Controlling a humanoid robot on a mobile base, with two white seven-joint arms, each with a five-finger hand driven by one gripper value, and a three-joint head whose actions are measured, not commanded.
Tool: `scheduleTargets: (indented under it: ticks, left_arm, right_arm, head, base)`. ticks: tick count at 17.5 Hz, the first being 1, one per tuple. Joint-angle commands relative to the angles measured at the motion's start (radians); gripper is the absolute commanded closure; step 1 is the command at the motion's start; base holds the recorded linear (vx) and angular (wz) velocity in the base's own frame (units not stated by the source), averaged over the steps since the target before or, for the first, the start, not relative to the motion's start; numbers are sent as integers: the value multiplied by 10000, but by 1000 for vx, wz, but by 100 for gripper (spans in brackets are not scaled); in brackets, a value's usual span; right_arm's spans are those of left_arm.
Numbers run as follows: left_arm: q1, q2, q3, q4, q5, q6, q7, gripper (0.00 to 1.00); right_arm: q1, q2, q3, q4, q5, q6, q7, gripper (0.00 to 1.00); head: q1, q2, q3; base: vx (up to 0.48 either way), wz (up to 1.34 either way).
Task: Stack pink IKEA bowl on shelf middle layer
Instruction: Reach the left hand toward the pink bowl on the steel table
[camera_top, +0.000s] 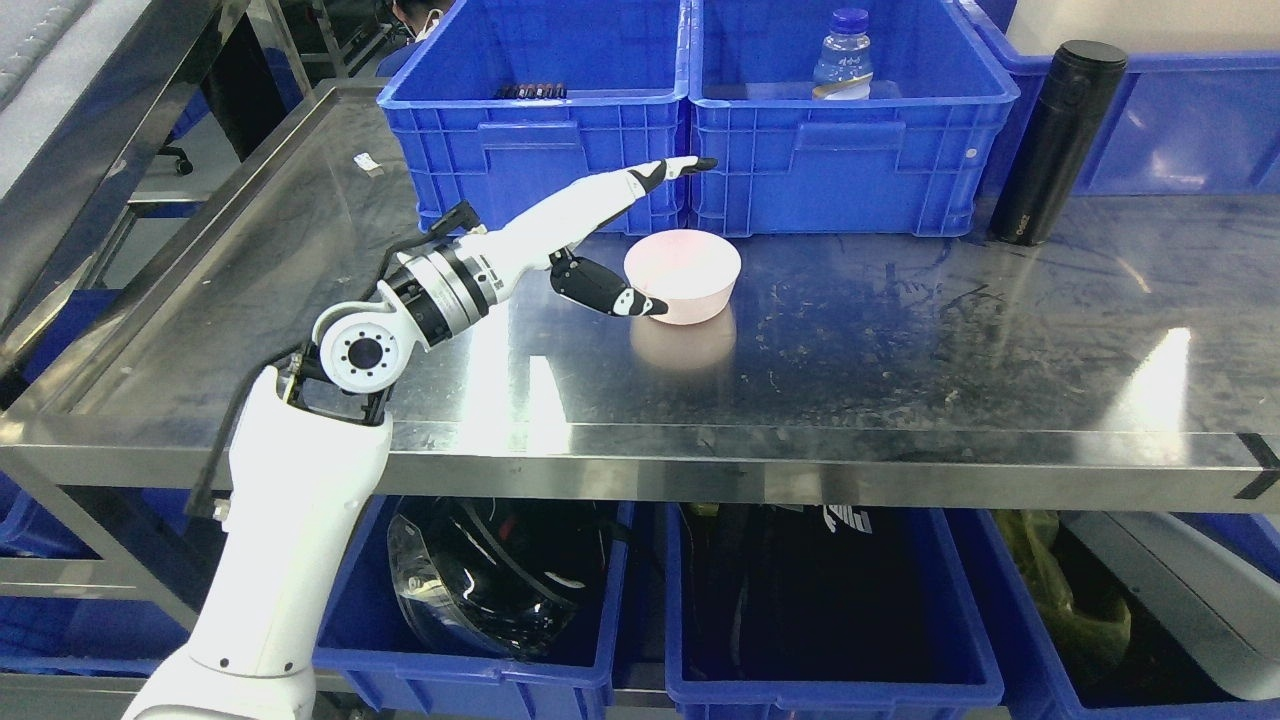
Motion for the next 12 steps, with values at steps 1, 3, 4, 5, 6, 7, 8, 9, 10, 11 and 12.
scheduleTargets:
  ticks: [1,3,4,5,6,7,8,9,10,11,12]
  left_arm:
    - [-1277,1143,-715,33,-1887,157,-1953,0]
    - [-1477,805,-852,64,-2024,218,-2466,3]
    - [-1508,728,-959,110,-2359,294,-2573,5]
    - [-1553,681,-1264,292,-2939,325,-2833,5]
    - [-1736,514,-1647,522,-3416,326,-3018,5]
    - [-1951,224,-1909,813,-3709,326,-3019,5]
    - [-2135,-98,-2048,1241,-4077,311,-3050,5]
    - [-2273,-435,-2171,1670,-4536,326,-3096,5]
    - [-2366,-667,-2324,2009,-4875,326,-3218,4]
    - [-2397,-897,-2417,2377,-5151,311,-3249,4]
    - [-2458,-1127,-2433,2638,-5291,280,-3234,4]
  right_arm:
    - [30,-175,0,-175,0,-6,-7,0]
    - [30,-175,0,-175,0,-6,-7,0]
    - [46,-175,0,-175,0,-6,-7,0]
    - [31,-175,0,-175,0,-6,-7,0]
    - [30,-175,0,-175,0,-6,-7,0]
    - [30,-175,0,-175,0,-6,-7,0]
    - [30,-175,0,-175,0,-6,-7,0]
    - [46,-175,0,-175,0,-6,-7,0]
    - [46,-175,0,-175,0,-6,-7,0]
    - [31,-175,0,-175,0,-6,-7,0]
    - [30,-175,0,-175,0,-6,-7,0]
  head:
    - [0,0,0]
    - [0,0,0]
    - [0,0,0]
    - [0,0,0]
    - [0,0,0]
    - [0,0,0]
    - [0,0,0]
    - [0,0,0]
    - [0,0,0]
    - [0,0,0]
    - [0,0,0]
  base:
    - [0,0]
    - [0,0]
    - [0,0]
    - [0,0]
    - [0,0]
    - [0,0]
    - [0,0]
    - [0,0]
    - [0,0]
    - [0,0]
    - [0,0]
